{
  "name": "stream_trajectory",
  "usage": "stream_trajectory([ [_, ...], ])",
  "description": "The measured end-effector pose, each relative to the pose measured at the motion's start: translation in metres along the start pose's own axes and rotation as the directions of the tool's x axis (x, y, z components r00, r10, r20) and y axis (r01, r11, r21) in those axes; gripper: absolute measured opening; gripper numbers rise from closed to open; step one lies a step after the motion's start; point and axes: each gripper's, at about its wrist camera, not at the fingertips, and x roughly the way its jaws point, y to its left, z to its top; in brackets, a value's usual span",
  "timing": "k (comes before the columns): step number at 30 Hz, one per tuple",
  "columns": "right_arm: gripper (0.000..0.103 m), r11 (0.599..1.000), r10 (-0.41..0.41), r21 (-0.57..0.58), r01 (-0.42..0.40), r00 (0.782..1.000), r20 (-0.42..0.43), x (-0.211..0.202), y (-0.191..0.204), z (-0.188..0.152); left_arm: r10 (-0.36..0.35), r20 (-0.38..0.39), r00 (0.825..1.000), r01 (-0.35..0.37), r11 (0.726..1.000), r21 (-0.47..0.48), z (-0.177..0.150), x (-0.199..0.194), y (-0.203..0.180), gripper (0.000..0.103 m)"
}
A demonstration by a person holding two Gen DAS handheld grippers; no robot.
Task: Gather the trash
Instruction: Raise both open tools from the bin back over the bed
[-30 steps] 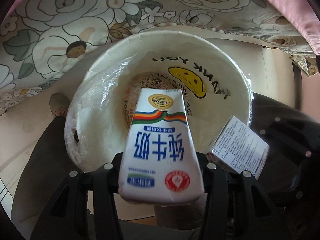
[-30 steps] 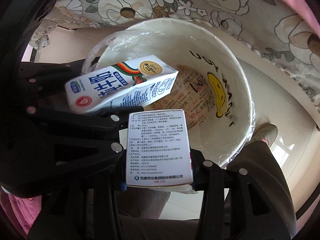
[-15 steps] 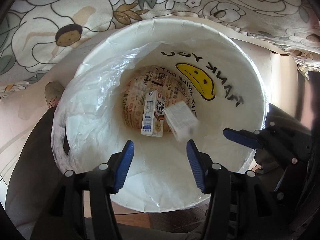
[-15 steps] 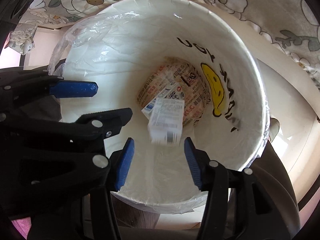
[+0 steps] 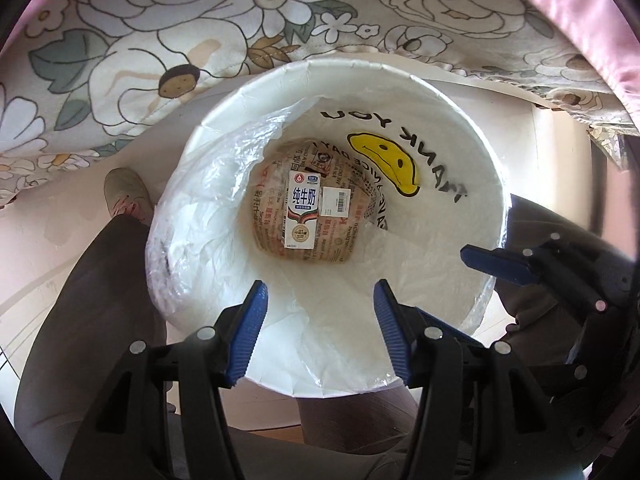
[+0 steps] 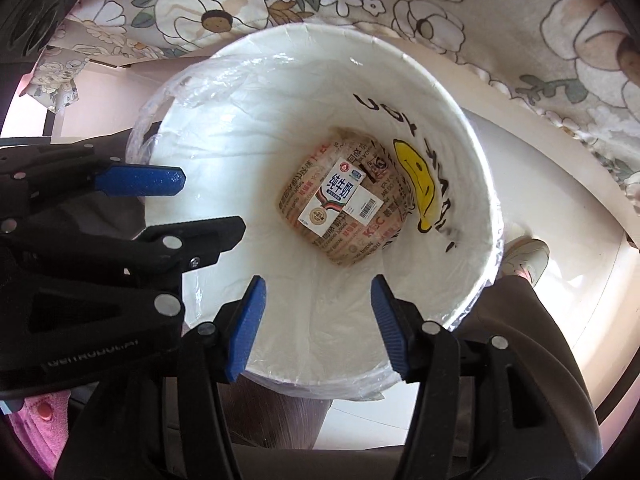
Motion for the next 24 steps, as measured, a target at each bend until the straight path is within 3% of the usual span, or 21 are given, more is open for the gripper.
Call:
stream_trajectory([
  [7,0.056,0.997,-0.048,-0.053,0.053,0.995,0.083,-0.048,0.006,-0.023,0.016,0.109,0.994,-0.019,0.999,0.034,-0.023,-0.052,-0.006,0.058],
  [12,0.056,0.985,-0.112,-0.109,0.133,0.976,0.185,-0.101,0.012,-0.039,0.015,0.226,0.974,-0.031,0.997,0.067,-0.033,-0.108,-0.013,0.058],
  [16,0.056,0.981,-0.124,-0.113,0.16,0.953,0.277,-0.152,0.013,-0.045,0.014,0.338,0.941,-0.05,0.994,0.098,-0.035,-0.166,-0.019,0.058],
  [24,0.056,0.979,-0.11,-0.103,0.175,0.883,0.456,-0.257,0.012,-0.044,0.016,0.536,0.844,-0.122,0.979,0.163,-0.034,-0.269,-0.039,0.069],
])
